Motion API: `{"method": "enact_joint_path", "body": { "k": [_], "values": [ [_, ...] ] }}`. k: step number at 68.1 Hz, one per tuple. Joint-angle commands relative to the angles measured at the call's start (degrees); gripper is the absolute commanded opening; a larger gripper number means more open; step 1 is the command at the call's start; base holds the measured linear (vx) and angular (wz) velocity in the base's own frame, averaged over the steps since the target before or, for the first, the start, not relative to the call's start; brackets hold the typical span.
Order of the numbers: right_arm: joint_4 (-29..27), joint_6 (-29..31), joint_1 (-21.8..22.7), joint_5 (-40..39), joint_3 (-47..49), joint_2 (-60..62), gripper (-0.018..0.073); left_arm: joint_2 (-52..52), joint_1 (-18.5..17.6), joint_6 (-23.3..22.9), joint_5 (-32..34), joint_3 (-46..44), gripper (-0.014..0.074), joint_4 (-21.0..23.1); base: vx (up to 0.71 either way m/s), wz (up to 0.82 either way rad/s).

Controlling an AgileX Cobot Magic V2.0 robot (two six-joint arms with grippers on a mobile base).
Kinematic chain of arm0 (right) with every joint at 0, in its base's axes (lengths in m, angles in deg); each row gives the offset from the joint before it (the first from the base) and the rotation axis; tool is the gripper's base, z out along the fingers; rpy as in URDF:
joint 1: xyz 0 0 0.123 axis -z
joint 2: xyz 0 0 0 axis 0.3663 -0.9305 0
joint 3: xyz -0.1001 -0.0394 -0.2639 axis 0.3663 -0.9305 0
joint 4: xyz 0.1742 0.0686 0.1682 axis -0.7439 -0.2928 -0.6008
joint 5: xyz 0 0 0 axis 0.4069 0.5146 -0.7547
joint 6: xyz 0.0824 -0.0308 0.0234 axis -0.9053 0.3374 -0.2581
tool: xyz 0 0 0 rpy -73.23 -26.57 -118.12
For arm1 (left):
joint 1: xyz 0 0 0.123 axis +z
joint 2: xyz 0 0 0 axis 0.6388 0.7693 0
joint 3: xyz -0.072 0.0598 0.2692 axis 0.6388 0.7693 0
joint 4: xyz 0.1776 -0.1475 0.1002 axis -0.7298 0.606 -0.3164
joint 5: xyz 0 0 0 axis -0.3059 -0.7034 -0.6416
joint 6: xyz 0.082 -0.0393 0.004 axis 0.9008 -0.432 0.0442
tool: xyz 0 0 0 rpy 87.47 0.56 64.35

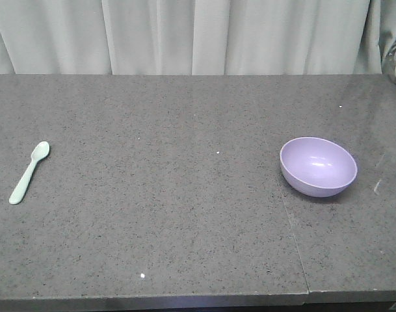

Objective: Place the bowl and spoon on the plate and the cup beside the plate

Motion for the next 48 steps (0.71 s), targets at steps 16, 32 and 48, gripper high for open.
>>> {"method": "enact_joint_path", "body": {
  "k": [16,32,48],
  "values": [
    [0.2,0.4,0.1,-4.3,-0.9,0.7,-0.0005,1.1,-0.5,-0.5,4.2,1.7,-0.0006,0.1,0.0,0.0],
    [0.2,0.4,0.1,-4.3,-0.9,0.7,-0.0005,1.1,-0.5,-0.5,4.2,1.7,-0.0006,0.1,0.0,0.0],
    [0.2,0.4,0.1,-4.3,-0.9,0.7,-0.0005,1.1,-0.5,-0.5,4.2,1.7,-0.0006,0.1,0.0,0.0]
  ]
}}
